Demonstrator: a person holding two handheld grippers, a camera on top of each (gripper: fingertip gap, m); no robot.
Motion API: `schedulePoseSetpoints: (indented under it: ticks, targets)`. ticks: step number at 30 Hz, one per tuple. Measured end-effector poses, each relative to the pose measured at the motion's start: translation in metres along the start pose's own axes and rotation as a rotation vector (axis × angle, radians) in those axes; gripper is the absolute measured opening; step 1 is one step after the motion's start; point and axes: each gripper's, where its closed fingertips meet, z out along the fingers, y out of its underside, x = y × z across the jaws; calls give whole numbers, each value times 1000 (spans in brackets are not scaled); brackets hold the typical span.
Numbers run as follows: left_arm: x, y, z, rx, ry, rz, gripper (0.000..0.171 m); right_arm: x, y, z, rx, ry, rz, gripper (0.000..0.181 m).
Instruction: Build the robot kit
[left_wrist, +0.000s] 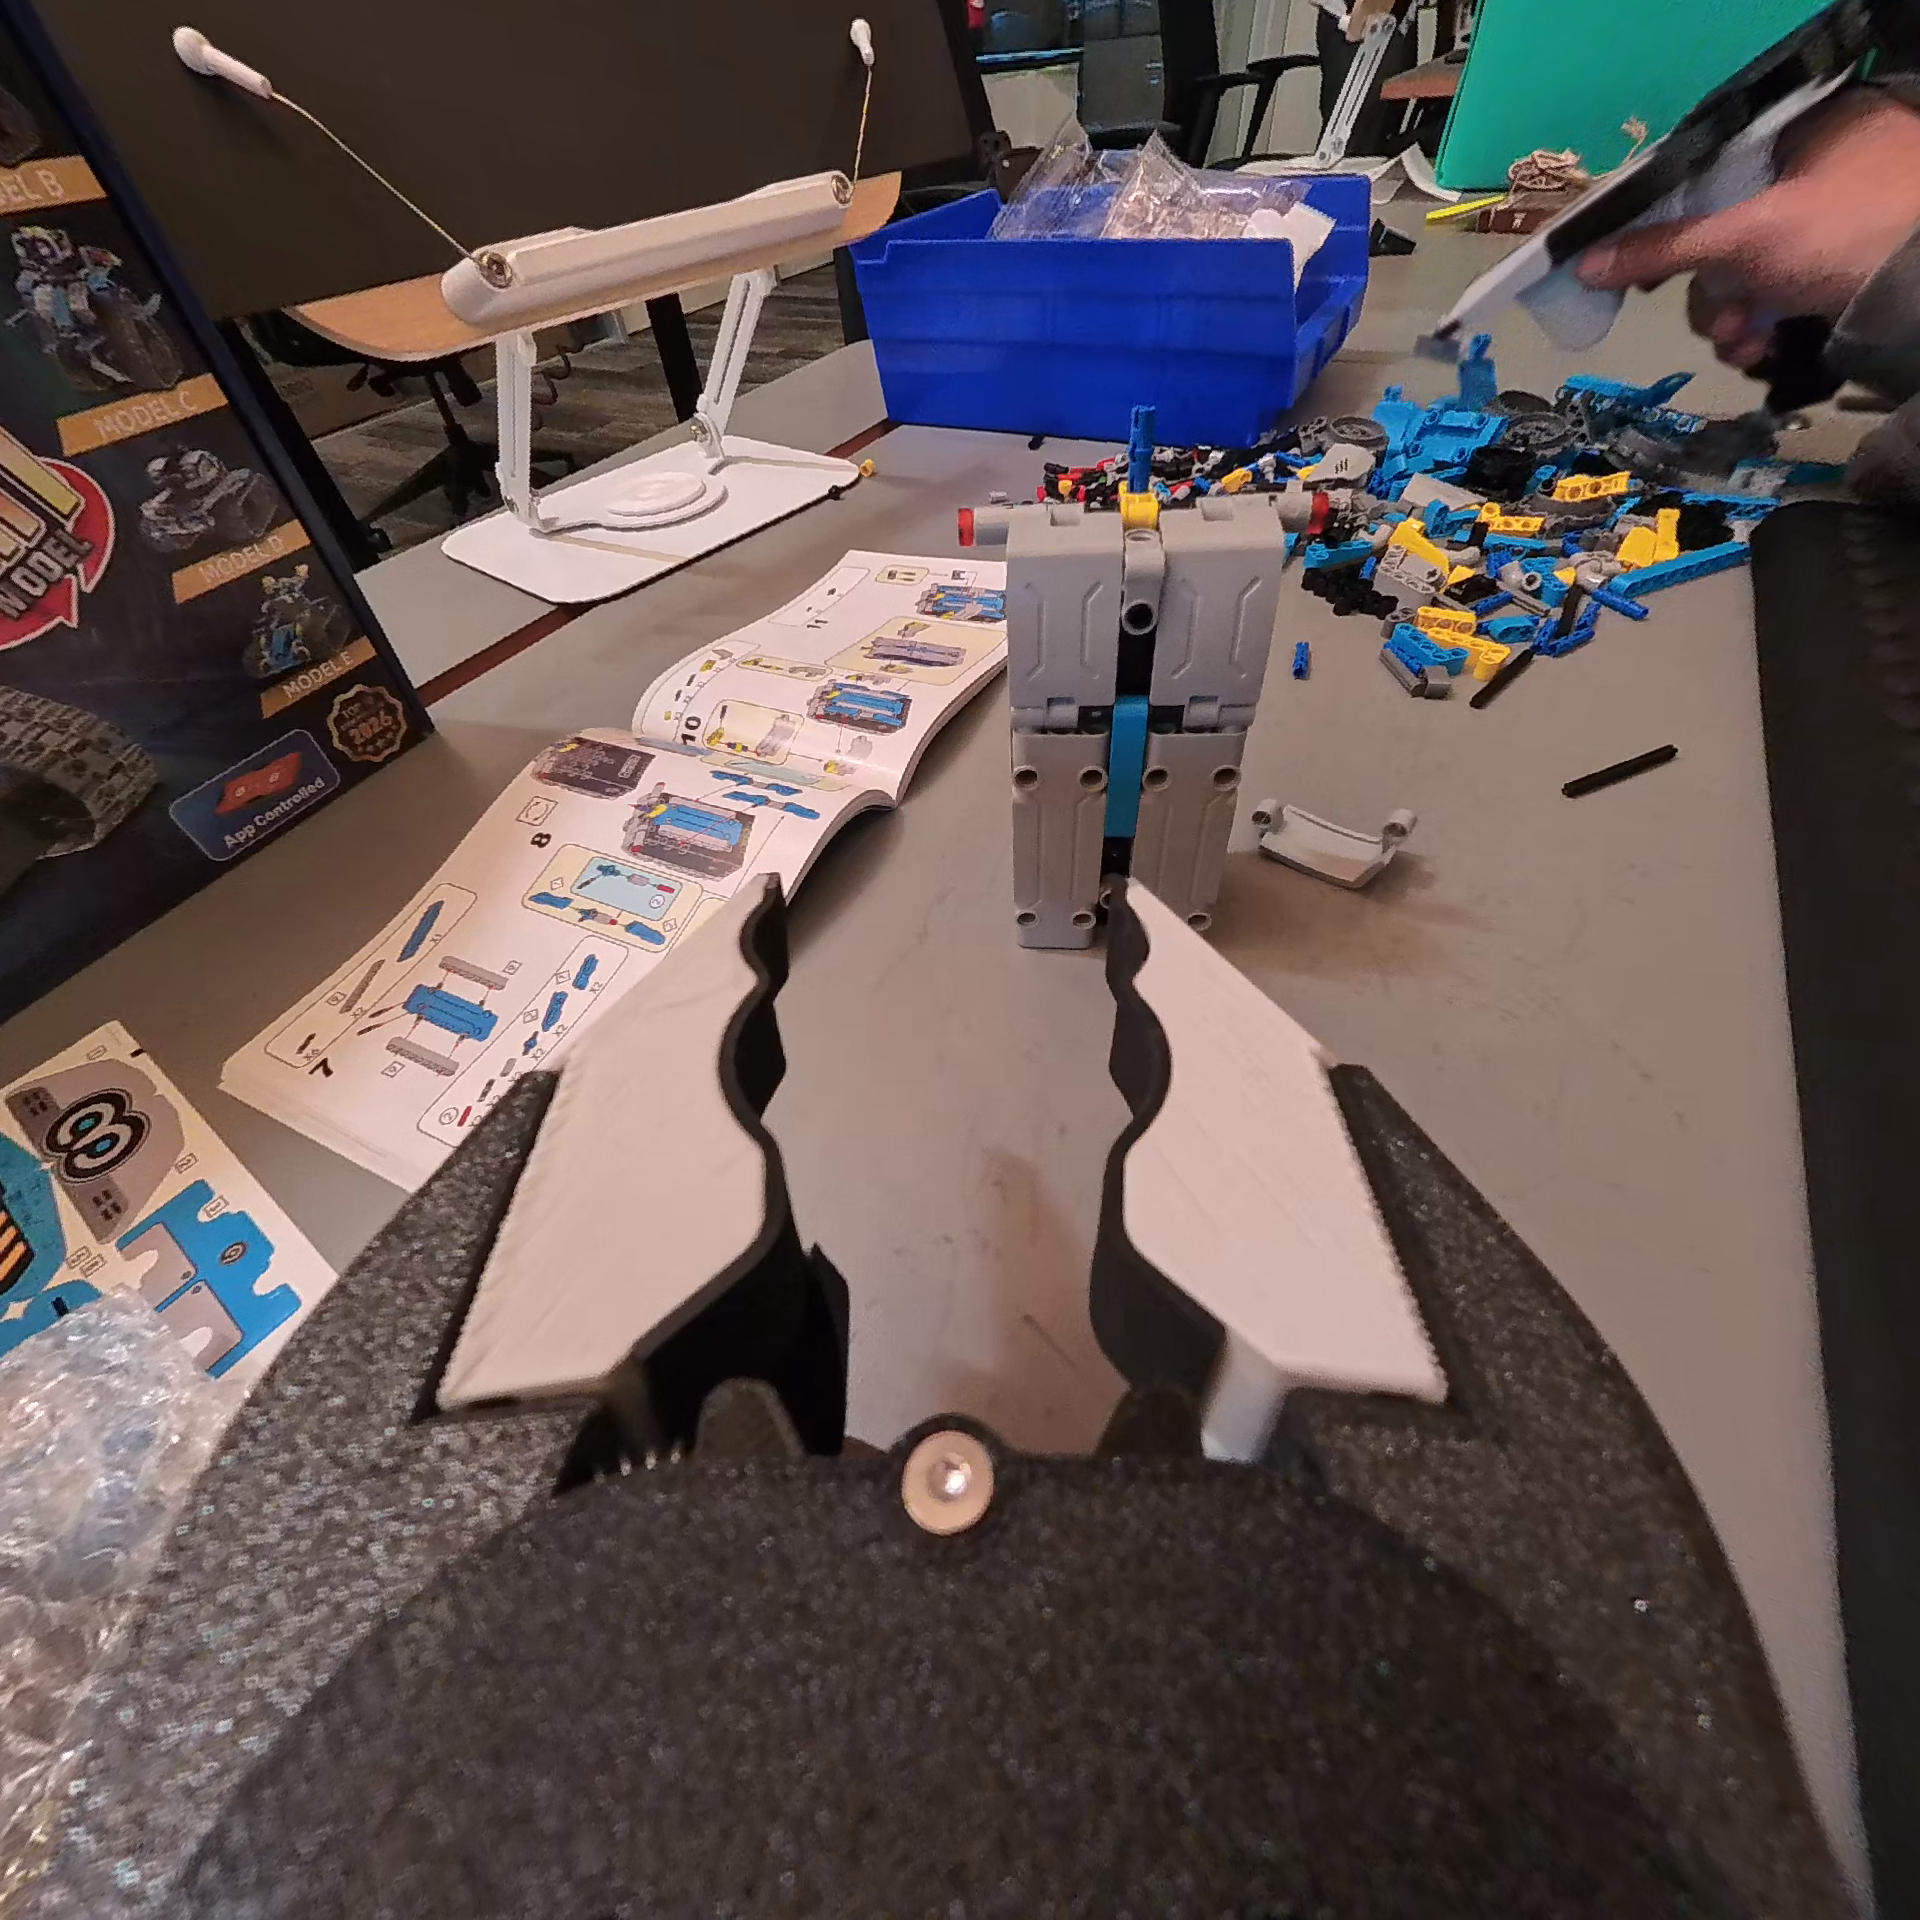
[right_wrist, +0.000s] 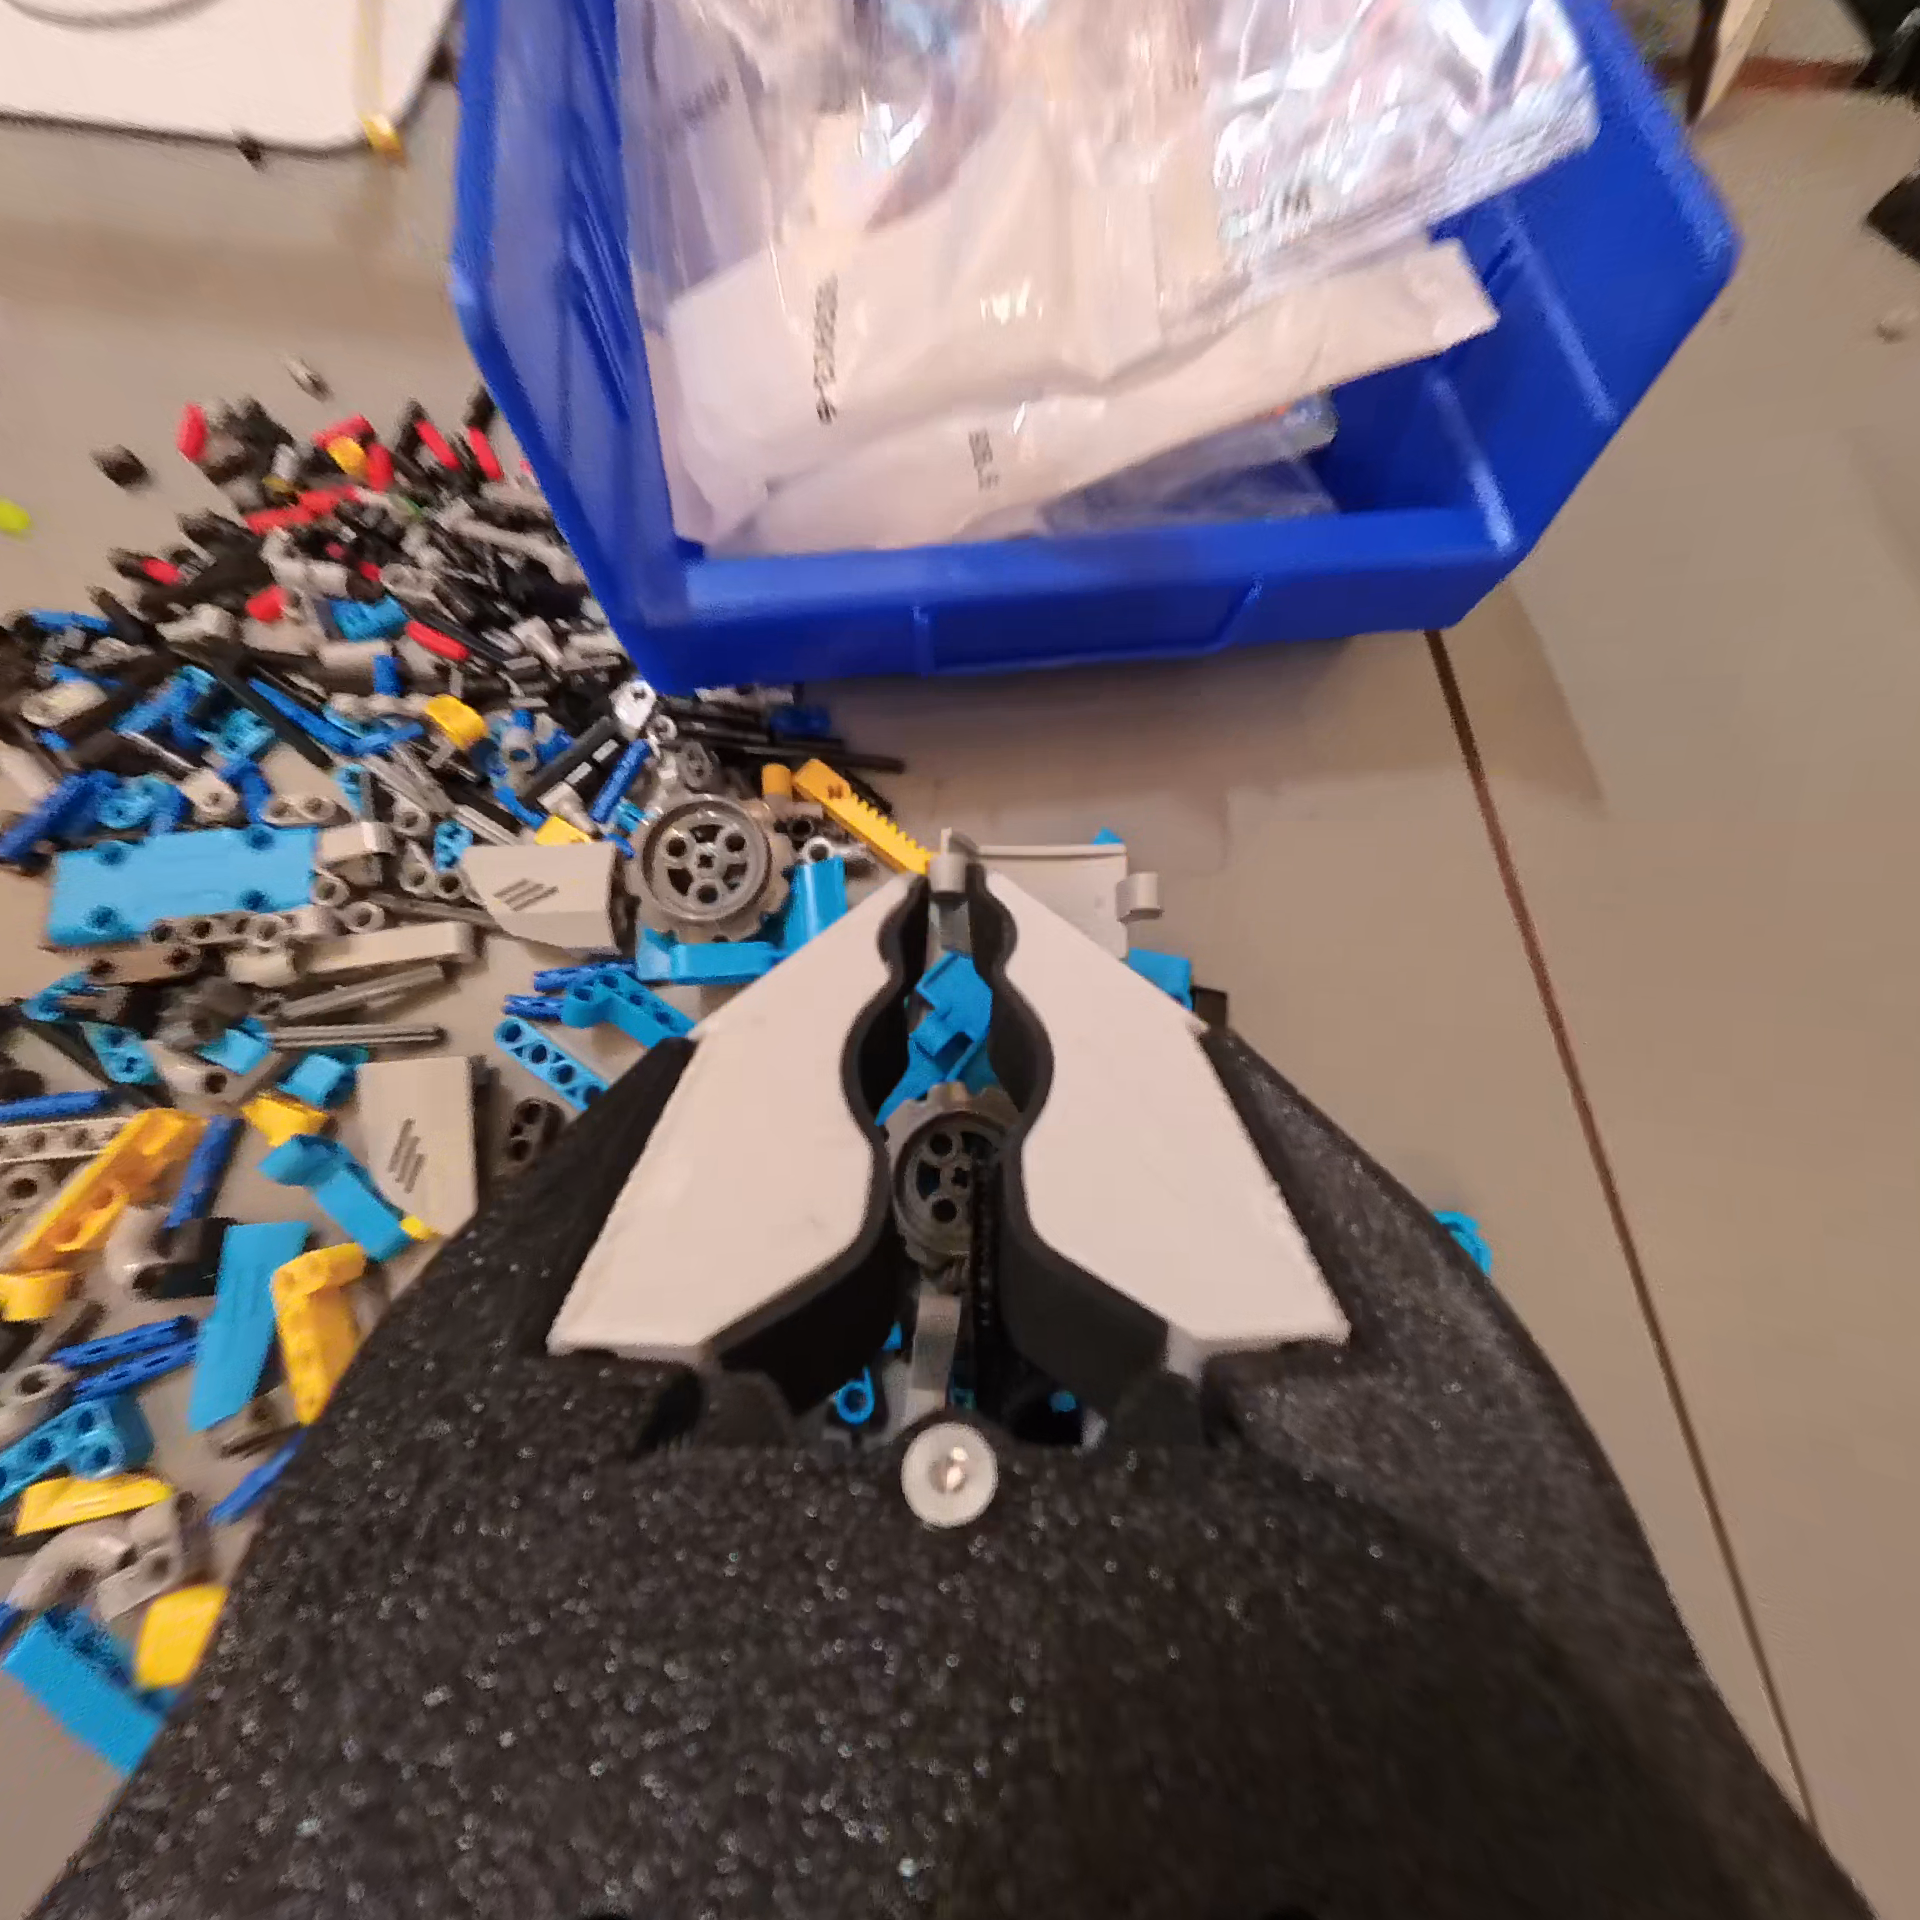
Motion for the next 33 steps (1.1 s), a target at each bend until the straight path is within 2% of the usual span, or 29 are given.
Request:
schedulePoseSetpoints:
  ticks: [5, 8, 10, 13, 16, 18, 21, 23, 29, 33]
  targets:
    - [0, 0, 0, -1, 0, 0, 61, -35, -54, -51, 197, -121, -7, 7]
    - [0, 0, 0, 0, -3, -1, 61, -89, -84, -84, 296, -215, -161, 7]
    - [0, 0, 0, 1, -5, 0, 61, -133, -89, -97, 320, -257, -323, 7]
    - [0, 0, 0, -1, -5, 4, 61, -213, -66, -101, 268, -407, -537, 7]
    - [0, 0, 0, 0, -5, 5, 61, -292, -28, -103, 194, -659, -597, 8]
    - [0, 0, 0, 1, -5, 5, 61, -328, -3, -96, 152, -760, -616, 7]
    - [1, 0, 0, 0, -5, 11, 61, -352, 33, -71, 42, -775, -616, 7]
    - [1, 0, 0, -1, -5, 15, 61, -362, 45, -63, 10, -780, -611, 7]
    - [0, 1, 0, -3, 0, 2, 61, -371, 49, -57, 37, -792, -598, 7]
    - [0, 1, 0, -3, 2, 0, 62, -372, 64, -50, 8, -790, -636, 12]
